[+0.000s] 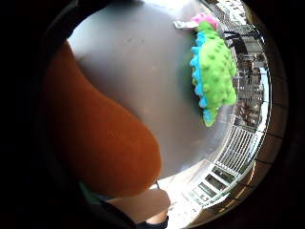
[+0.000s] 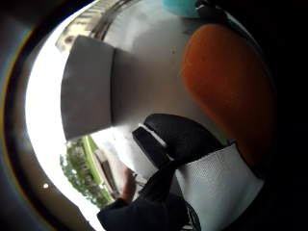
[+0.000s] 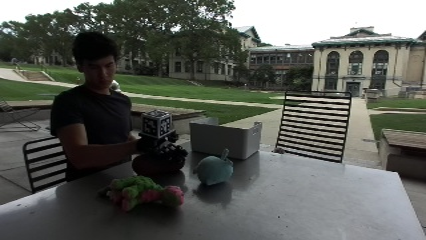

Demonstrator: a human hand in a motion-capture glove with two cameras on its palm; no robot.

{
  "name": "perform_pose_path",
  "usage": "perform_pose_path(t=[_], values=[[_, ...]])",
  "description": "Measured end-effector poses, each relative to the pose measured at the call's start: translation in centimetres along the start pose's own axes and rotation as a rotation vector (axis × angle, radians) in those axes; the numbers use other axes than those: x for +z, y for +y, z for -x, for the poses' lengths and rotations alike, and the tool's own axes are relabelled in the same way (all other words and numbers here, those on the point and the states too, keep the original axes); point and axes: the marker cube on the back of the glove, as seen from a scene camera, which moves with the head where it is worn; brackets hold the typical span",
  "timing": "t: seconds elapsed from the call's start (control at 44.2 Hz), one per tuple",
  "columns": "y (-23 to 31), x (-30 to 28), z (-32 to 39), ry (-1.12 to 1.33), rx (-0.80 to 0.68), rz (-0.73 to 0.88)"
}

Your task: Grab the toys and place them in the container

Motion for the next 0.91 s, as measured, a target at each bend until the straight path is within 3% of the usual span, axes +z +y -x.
perform_pose_path(t=[0.272, 0.702, 0.905], values=[[-0.4, 2.5, -0.1, 0.033, 0.063, 0.012], [-1.3, 1.2, -1.2, -0.026, 0.039, -0.155], [-3.6, 0.5, -1.7, -0.025, 0.029, 0.02]])
